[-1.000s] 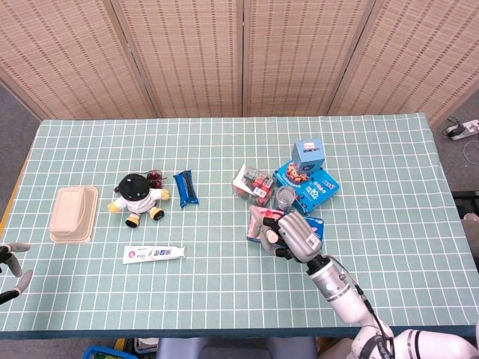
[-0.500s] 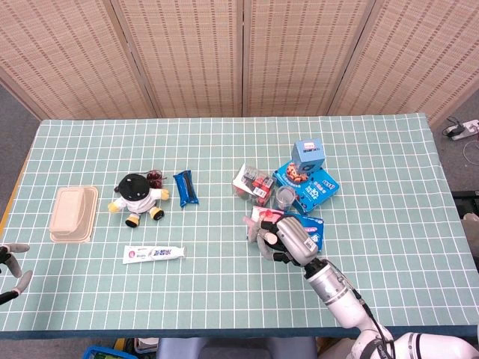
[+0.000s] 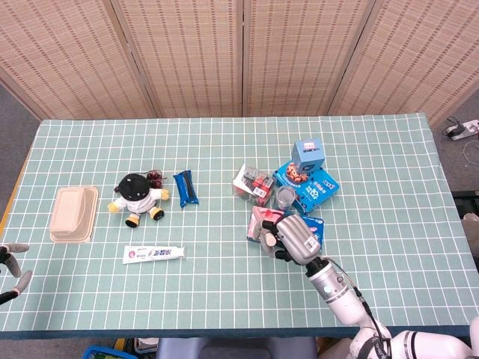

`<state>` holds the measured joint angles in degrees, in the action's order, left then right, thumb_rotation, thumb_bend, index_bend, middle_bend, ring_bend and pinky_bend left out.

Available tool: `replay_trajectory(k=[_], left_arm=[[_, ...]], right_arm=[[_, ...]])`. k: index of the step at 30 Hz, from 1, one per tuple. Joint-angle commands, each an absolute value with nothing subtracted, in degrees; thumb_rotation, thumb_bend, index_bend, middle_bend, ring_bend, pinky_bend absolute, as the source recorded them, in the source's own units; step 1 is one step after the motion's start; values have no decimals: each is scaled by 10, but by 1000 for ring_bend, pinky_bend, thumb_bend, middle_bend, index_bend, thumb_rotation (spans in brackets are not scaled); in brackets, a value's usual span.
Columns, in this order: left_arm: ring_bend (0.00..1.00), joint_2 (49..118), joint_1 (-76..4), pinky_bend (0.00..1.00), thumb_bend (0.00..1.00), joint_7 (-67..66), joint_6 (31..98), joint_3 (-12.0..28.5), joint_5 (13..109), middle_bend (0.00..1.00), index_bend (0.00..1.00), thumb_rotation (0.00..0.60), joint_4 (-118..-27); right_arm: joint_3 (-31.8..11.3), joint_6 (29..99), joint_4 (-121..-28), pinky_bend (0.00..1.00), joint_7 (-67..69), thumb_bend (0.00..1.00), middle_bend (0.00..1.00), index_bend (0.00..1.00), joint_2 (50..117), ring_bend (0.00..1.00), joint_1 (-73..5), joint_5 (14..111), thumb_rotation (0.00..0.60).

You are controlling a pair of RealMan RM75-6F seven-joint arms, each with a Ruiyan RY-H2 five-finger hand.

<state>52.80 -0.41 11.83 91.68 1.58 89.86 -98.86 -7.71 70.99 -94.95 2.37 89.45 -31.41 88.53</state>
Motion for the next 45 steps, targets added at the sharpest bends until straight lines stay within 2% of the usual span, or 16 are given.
replay_trajectory(k=[1, 10, 17, 20, 25, 29, 33, 39, 45], left_arm=[[468, 528, -4, 533, 325, 118, 917, 16, 899, 627, 438, 600, -989], [467, 527, -4, 533, 326, 119, 917, 16, 898, 627, 438, 600, -989], [468, 527, -4, 533, 326, 118, 917, 15, 899, 627, 438, 600, -989], [467, 527, -4, 533, 325, 118, 916, 16, 898, 627, 438, 600, -990], [467, 527, -5, 533, 325, 117, 915, 16, 898, 627, 438, 600, -989], [468, 528, -5, 533, 325, 118, 915, 15, 899, 627, 438, 600, -989], [467, 528, -5, 533, 325, 118, 915, 15, 899, 627, 439, 600, -989], [467, 527, -5, 533, 325, 120, 915, 15, 899, 627, 441, 600, -988], [468, 527, -6, 533, 325, 119, 912, 15, 898, 627, 444, 600, -988]], right_arm=[[-73, 720, -940, 1000, 41, 576, 1000, 787, 916, 1000, -311, 892, 600], [-81, 624, -1047, 1000, 264, 576, 1000, 787, 844, 1000, -321, 820, 600], [-84, 571, -1080, 1000, 369, 574, 1000, 787, 797, 1000, -332, 811, 600], [-83, 587, -1064, 1000, 331, 573, 1000, 787, 802, 1000, -330, 825, 600], [-79, 660, -1015, 1000, 164, 573, 1000, 787, 849, 1000, -317, 860, 600], [-79, 682, -995, 1000, 124, 573, 1000, 787, 871, 1000, -313, 869, 600], [-77, 675, -1000, 1000, 142, 573, 1000, 787, 873, 1000, -312, 858, 600], [-85, 643, -1035, 1000, 209, 573, 1000, 787, 842, 1000, -318, 834, 600], [-95, 649, -1054, 1000, 221, 573, 1000, 787, 825, 1000, -317, 834, 600]])
